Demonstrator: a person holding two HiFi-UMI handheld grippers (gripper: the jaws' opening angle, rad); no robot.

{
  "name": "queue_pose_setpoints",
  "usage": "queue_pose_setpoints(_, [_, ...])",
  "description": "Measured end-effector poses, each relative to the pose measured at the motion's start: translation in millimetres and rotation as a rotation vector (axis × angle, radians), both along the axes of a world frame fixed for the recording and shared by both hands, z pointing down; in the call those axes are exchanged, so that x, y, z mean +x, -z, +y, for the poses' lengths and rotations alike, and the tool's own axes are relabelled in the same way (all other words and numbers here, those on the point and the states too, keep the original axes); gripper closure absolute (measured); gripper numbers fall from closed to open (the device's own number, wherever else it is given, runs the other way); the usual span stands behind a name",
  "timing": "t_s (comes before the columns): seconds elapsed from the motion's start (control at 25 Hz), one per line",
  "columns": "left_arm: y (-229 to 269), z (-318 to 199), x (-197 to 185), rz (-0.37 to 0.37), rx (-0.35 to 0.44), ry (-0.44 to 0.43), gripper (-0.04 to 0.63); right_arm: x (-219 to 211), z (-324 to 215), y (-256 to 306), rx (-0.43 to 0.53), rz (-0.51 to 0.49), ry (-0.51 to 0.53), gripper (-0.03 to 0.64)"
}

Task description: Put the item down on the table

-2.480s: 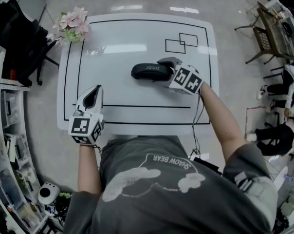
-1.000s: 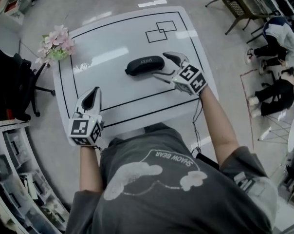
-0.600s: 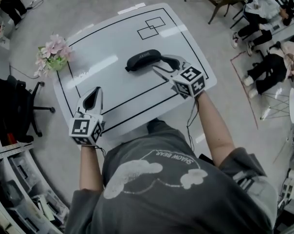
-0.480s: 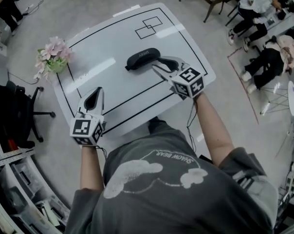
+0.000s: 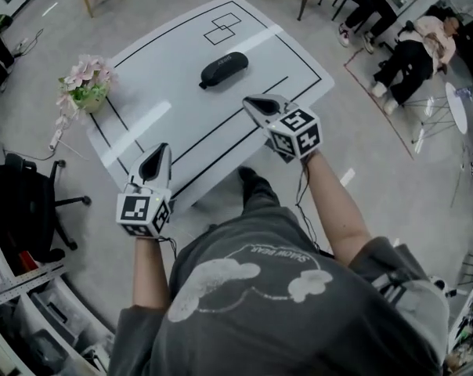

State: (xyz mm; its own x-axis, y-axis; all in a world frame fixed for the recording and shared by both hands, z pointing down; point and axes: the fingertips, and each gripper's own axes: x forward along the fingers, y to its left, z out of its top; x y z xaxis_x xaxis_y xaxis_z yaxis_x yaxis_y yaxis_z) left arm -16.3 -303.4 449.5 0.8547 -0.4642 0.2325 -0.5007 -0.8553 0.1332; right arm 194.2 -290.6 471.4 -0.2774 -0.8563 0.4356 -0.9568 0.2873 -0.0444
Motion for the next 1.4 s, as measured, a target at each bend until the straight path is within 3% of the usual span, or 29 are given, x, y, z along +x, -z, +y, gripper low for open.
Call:
queue_pose_setpoints(0.32, [5.8,66.1,-30.4,0.019,-0.006,-0.126,0.592,-49.7,93.1,3.7,0.006,-0.028,-0.134,0.618])
queue_pose_setpoints(0.64, [2.2,118.6,-37.1,0.005,-0.017,-0.176,0.592,-54.7,160.6,6.3,0.023,-0.063,-0.226,0.619])
queue_pose_setpoints(1.0, [18.9,207.4,-27.9,0.003,0.012,-0.198,0.592,-60.9,258.8,28.8,0.072,-0.062,-0.234,0.619])
queue_pose_setpoints(1.4, [40.2,336.6,-56.7,0.007,0.053,-0.189,0.592,-107.3,394.2,39.0,0.09,-0.051,-0.174,0.618])
